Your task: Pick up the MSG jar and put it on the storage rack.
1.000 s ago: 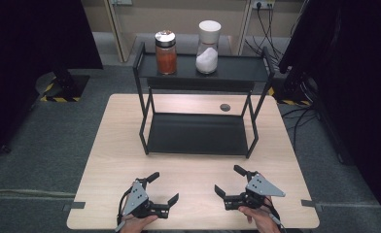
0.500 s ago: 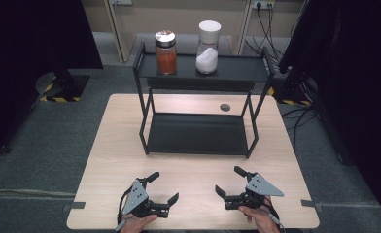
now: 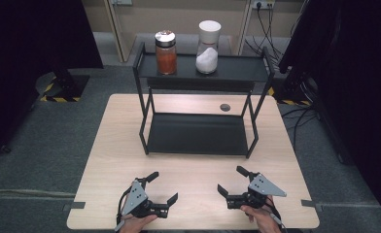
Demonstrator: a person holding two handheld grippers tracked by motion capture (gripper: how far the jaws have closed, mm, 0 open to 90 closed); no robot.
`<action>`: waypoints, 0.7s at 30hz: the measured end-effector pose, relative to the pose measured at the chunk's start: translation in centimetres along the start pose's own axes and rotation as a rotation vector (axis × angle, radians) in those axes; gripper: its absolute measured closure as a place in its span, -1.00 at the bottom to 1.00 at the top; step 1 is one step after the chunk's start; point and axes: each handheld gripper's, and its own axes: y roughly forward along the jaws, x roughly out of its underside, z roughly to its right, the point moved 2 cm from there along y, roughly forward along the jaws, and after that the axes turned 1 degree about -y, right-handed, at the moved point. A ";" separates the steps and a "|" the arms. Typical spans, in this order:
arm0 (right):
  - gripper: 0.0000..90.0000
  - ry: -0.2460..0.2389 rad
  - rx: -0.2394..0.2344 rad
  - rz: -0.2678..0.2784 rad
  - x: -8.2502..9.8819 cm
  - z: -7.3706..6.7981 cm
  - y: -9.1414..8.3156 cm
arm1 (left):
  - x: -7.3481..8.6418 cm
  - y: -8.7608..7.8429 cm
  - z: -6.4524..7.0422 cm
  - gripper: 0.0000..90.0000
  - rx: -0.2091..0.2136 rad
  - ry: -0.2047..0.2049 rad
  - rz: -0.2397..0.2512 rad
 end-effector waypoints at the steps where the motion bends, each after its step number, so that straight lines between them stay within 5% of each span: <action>1: -0.99 0.001 0.001 0.002 0.0 0.0 0.0 | 0.0 0.0 0.0 -0.98 0.000 0.000 0.000; 21: -0.99 0.011 0.002 0.001 0.1 0.0 0.0 | 0.0 0.0 0.1 -0.98 0.000 0.003 0.003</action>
